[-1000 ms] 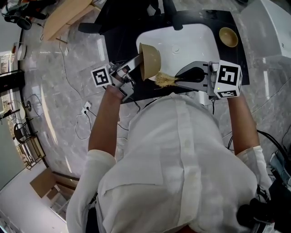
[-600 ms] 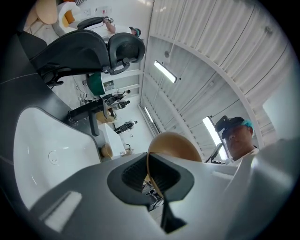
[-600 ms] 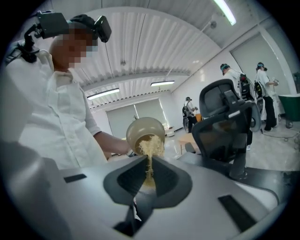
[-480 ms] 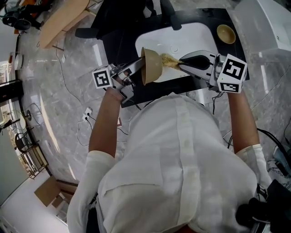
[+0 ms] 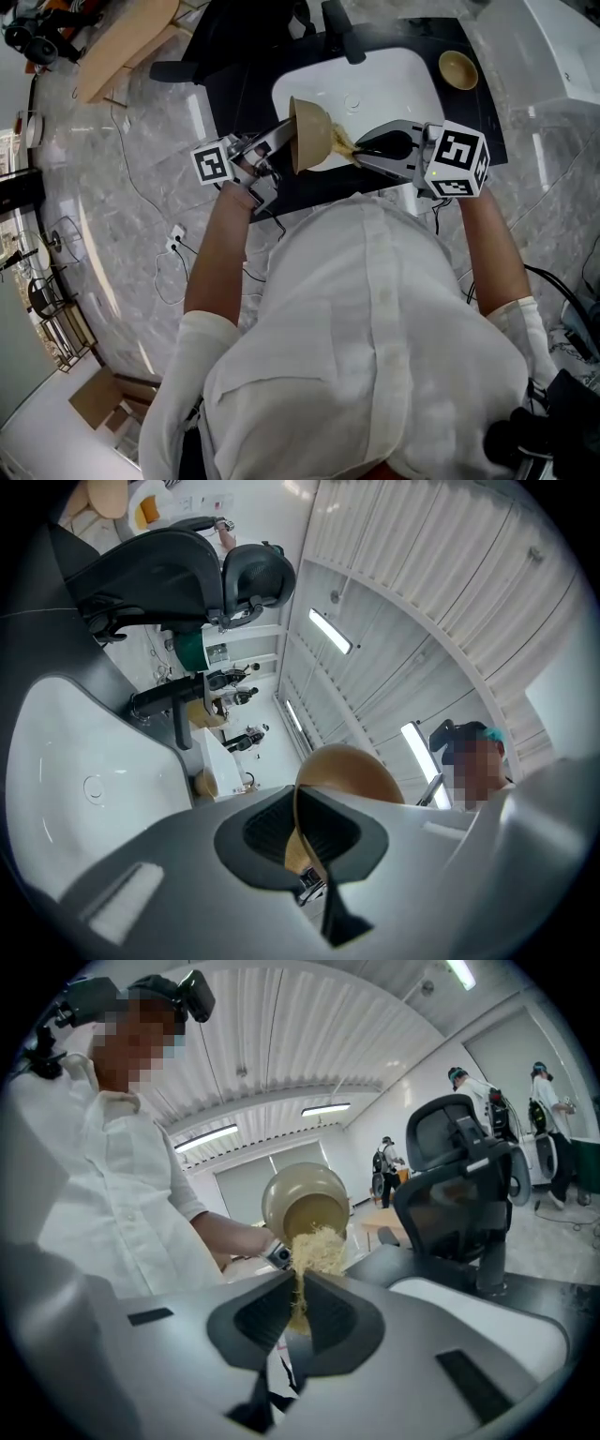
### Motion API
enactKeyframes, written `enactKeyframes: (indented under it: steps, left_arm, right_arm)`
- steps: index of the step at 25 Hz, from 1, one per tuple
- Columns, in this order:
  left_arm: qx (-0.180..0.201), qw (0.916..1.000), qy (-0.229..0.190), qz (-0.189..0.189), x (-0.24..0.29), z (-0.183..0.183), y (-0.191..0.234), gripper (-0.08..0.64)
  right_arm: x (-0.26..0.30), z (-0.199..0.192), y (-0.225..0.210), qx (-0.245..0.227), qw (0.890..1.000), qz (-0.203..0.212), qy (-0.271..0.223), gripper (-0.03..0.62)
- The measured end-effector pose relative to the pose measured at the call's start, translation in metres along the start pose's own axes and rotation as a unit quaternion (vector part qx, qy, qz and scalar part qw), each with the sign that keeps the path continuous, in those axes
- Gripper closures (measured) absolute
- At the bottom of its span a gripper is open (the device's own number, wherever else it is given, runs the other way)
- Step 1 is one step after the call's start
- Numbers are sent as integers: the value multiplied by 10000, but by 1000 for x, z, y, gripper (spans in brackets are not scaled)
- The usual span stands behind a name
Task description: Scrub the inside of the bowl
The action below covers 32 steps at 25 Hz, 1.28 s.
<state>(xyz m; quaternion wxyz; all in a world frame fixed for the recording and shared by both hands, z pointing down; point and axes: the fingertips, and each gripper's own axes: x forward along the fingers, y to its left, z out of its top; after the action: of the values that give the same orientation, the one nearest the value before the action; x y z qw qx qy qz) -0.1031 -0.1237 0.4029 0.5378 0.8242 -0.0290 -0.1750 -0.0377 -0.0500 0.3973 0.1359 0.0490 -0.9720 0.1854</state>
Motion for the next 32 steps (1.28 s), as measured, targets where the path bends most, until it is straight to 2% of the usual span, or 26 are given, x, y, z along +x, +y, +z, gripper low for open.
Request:
enactKeyframes:
  steps: [8, 14, 17, 22, 27, 32]
  left_arm:
    - [-86, 9998, -134, 134, 7, -5, 8, 545]
    - [-202, 9996, -151, 144, 18, -17, 12, 545]
    - [-220, 9996, -135, 83, 28, -19, 9, 545]
    - [-262, 9993, -275, -60, 44, -18, 1, 545]
    - [-149, 9987, -442, 185, 48, -13, 12, 545]
    - [-23, 9975, -467, 536, 48, -11, 23, 545]
  right_arm:
    - [-28, 21, 15, -19, 9983, 477, -342, 566]
    - [-49, 27, -6, 22, 9978, 131, -647, 566]
    - [-54, 23, -20, 71, 9981, -70, -611, 567]
    - [-50, 10, -22, 200, 9988, 30, -443, 566]
    - [-42, -5, -7, 169, 9987, 459, -164, 566]
    - [-57, -7, -4, 198, 9978, 605, -208, 566]
